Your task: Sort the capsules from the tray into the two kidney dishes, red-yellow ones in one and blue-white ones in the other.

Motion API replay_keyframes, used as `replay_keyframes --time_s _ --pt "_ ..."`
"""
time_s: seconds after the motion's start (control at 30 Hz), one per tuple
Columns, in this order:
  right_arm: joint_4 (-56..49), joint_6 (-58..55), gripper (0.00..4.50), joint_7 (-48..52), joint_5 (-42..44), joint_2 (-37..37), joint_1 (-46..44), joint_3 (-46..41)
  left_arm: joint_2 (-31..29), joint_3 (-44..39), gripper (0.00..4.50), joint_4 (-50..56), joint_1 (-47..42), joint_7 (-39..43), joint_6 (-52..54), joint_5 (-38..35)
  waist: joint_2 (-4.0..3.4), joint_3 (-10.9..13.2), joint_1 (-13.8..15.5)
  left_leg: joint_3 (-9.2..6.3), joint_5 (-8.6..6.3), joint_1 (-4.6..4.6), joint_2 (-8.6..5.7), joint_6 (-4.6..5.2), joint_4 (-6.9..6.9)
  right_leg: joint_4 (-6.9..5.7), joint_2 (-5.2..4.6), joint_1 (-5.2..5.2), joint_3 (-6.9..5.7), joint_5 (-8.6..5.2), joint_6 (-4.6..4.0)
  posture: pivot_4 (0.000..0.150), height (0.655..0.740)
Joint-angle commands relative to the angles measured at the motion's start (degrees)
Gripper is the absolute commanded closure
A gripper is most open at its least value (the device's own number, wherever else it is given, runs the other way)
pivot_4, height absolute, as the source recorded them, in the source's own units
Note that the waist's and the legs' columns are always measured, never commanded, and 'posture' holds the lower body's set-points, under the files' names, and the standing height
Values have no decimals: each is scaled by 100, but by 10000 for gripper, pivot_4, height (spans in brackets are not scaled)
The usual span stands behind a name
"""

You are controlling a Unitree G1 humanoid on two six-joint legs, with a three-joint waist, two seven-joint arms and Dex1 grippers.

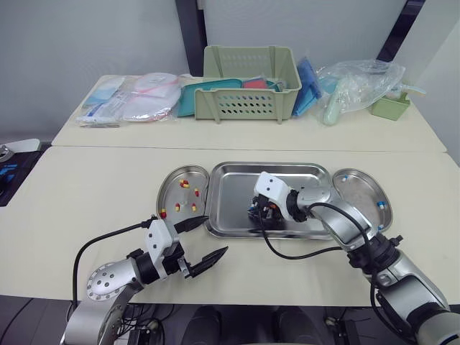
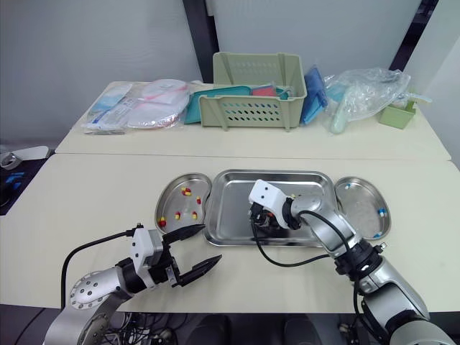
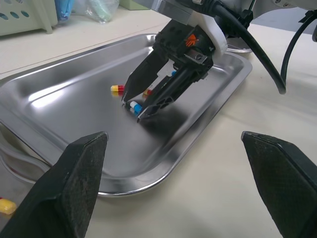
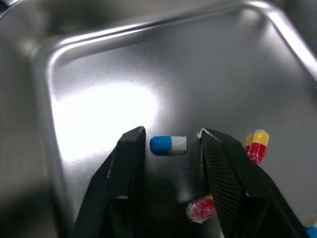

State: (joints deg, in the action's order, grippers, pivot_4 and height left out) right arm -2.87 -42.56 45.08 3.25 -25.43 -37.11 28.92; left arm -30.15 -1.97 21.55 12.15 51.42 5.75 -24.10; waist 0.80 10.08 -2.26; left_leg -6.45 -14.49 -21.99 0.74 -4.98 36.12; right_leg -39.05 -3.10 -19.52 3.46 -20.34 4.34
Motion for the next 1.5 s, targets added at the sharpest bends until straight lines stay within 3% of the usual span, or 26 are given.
replay_keyframes --time_s 0.03,0.1,0.4,0.53,0.67,0.97,1.23,1.5 --pt "84 2 36472 132 -74 -23 29 52 -20 34 0 46 -10 10 -105 28 0 0 -1 0 0 0 0 0 0 0 0 0 0 0 0 1500 7400" --pt "72 40 39724 158 -76 -13 23 41 -17 36 0 45 -15 6 -102 32 0 0 -4 0 0 1 0 0 0 0 0 0 0 0 0 1500 7400" --pt "-473 62 39725 227 70 -34 34 -240 -41 13 0 56 -79 34 -74 -1 -1 1 -4 0 0 -2 0 0 -1 0 0 -3 0 0 0 1500 7400" --pt "-1270 -265 39725 288 284 -270 236 -531 -93 -16 0 33 -155 224 -80 -126 -1 2 5 0 0 -13 0 0 -1 1 0 -12 0 0 0 1500 7400" --pt "-2622 -997 39725 339 838 -717 695 -1349 -214 50 0 -27 -285 703 -35 -398 -3 3 55 -9 0 -34 0 0 0 6 -1 -18 -10 0 0 1500 7400" --pt "-3835 -2038 39725 13 1603 -1478 2146 -3589 -105 286 0 -121 -374 1316 -337 -598 -2 4 55 -6 0 -46 -1 0 0 6 0 -27 -9 0 0 1500 7400" --pt "-3331 -1329 39726 8 1559 -2008 3612 -5123 100 353 0 -373 -484 1508 -713 -555 0 5 43 -1 0 -38 -2 1 0 7 0 -20 -5 0 0 1500 7400" --pt "-2655 -1066 39726 -451 1521 -2013 3765 -5328 224 399 0 -585 -514 1586 -1092 -527 2 5 44 6 0 -28 -2 0 0 7 0 -11 2 0 0 1500 7400"
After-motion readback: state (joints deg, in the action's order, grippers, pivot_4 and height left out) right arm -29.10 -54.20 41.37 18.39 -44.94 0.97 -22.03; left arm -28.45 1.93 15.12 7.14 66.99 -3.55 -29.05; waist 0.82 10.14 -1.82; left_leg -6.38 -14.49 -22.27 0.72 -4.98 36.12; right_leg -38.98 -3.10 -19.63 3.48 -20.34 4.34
